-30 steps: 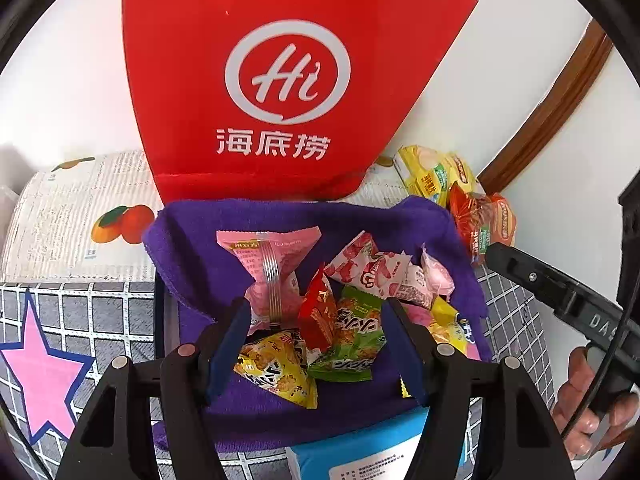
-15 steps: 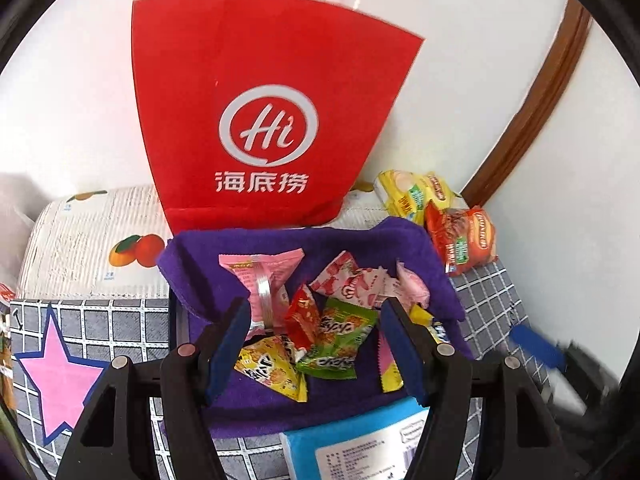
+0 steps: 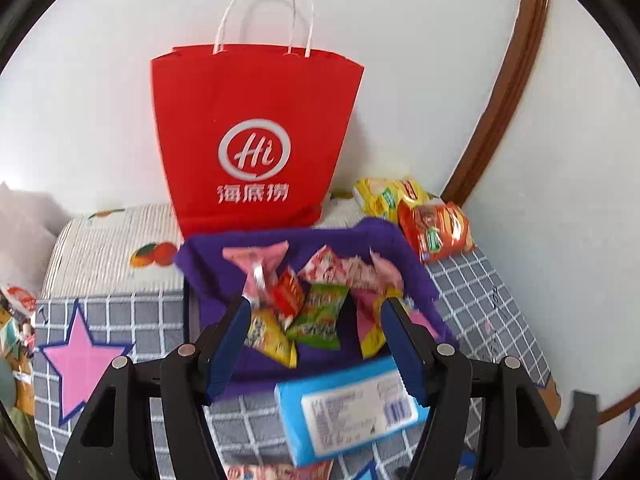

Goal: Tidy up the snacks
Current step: 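Move both tools back toward the loose snacks beside the tissue box, then grasp the pink Toy Story candy stick with left tool while right tool grasps blue packet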

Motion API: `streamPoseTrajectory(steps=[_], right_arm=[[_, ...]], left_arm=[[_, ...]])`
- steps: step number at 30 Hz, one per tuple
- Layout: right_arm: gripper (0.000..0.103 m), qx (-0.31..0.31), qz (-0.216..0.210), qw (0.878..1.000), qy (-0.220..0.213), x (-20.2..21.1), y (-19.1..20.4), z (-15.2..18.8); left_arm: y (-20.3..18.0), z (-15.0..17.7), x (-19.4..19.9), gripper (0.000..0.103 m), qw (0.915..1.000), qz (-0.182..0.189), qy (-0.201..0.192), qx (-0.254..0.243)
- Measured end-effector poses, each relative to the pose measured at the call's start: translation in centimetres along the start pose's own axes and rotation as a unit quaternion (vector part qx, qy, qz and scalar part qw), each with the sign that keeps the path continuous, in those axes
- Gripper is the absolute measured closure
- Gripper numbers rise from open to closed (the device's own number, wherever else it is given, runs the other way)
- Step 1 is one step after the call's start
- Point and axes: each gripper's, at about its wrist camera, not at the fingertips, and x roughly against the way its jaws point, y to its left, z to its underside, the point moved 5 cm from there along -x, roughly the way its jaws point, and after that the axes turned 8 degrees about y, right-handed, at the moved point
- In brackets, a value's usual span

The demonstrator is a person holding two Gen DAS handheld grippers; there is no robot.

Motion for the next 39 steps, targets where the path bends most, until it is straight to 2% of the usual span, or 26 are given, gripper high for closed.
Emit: streamPoseTrajectory(steps=[5,10,16,20,25,30,34,39], right_arm=[[0.052,0.006,-0.042,0.998,0.045,-3.3,3.1,3.1],[0.052,0.020,-0.057,0.995,0.079,-6.0,5.9,5.3],[0.050,0.036,-0.021,0.995,0.087,-8.4,7.6,6.7],[0.050,0.049,0.003,0.997,0.062,-8.8,8.1,7.0],[0.060,0.088,0.042,0.995,0.033,-8.8,8.6,7.2],[0.061,0.076,-0.001,0.997,0.027,-7.0,6.8,7.6],[0.061,0.078,0.024,0.997,-0.006,-4.2,4.1,7.8],[0.061,0.036,0.076,0.996,-0.028,-3.2,-1.4,7.6]], left_arm=[[2.9,2.9,2.2,0.038,0.9995,-0.028,0.003,0.015],[5.6,5.4,3.7,0.038,0.9984,-0.052,0.002,0.023],[8.7,8.7,4.0,0.038,0.9961,-0.068,0.018,0.053],[9.9,10.3,3.9,0.038,0.9950,-0.070,0.025,0.067],[9.7,11.6,3.6,0.038,0.9954,-0.063,0.034,0.063],[8.1,12.1,2.5,0.038,0.9971,-0.056,0.033,0.040],[6.7,12.3,0.5,0.038,0.9977,-0.044,0.048,0.019],[5.5,13.0,-2.6,0.038,0.9973,-0.030,0.067,-0.001]])
